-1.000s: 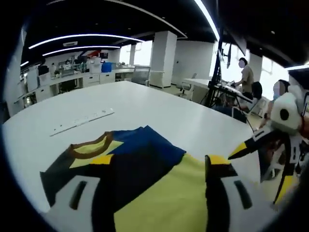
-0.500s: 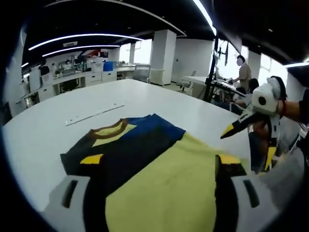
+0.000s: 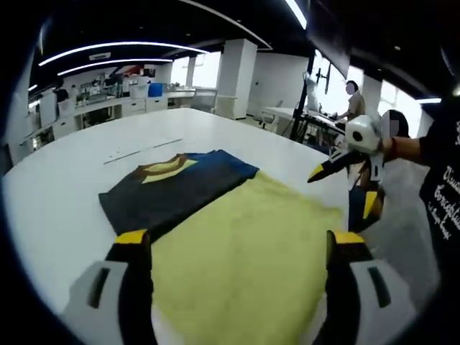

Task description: Fold the garment on the visible template until the final outline fits inside the template.

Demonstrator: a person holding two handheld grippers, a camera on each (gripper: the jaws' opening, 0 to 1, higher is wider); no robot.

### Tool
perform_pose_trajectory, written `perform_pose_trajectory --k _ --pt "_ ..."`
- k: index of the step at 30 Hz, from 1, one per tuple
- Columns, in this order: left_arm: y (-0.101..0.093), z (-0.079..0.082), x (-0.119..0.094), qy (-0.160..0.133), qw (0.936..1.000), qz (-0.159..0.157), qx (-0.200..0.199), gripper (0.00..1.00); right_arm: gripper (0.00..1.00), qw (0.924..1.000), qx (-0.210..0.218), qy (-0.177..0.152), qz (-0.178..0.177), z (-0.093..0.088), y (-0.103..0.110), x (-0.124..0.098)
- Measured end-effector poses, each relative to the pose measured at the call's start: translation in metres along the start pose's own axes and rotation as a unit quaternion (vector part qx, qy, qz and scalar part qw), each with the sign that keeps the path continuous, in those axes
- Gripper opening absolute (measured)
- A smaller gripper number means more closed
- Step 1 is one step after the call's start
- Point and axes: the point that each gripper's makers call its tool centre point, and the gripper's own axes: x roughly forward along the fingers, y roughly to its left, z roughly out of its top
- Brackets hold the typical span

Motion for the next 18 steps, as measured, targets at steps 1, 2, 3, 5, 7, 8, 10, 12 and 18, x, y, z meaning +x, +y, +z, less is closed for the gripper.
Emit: perform_pose_trajectory --k 1,2,3,5,7,8,10,12,18 --pt "-0.001 -0.002 -0.002 0.003 1.0000 -0.001 0.002 0.99 0.99 1.0000 0.000 0.003 -0.002 -0.003 0.000 0.000" --pt "-0.007 -0.007 -0.004 0.009 0.9999 -0.003 0.006 0.99 0.99 1.0000 0.000 0.005 -0.002 -0.005 0.001 0.001" --pt "-0.012 -0.012 -0.006 0.016 0.9998 -0.004 0.011 0.99 0.99 1.0000 -0.001 0.008 -0.002 -0.008 0.002 0.001" --pt "-0.013 -0.021 -0.011 0.025 0.9996 -0.003 0.014 0.99 0.99 0.9999 -0.003 0.012 -0.003 -0.012 0.004 0.001" --pt "-0.014 -0.030 -0.016 0.033 0.9994 -0.001 0.011 0.99 0.97 0.9999 -0.004 0.013 -0.003 -0.015 0.005 0.001" --pt "-0.013 -0.035 -0.020 0.037 0.9993 0.004 0.008 0.97 0.96 0.9999 -0.002 0.012 -0.005 -0.016 0.005 0.002" --pt "-0.014 -0.039 -0.025 0.037 0.9993 0.007 0.007 0.90 0.94 0.9999 0.001 0.011 -0.009 -0.019 0.005 0.002" --pt "-0.016 -0.046 -0.029 0.046 0.9988 0.009 0.012 0.86 0.91 0.9998 0.001 0.008 -0.017 -0.021 0.003 0.001" --pt "-0.013 -0.062 -0.040 0.051 0.9982 0.014 0.029 0.72 0.82 0.9990 -0.022 0.008 -0.039 -0.027 0.001 -0.001"
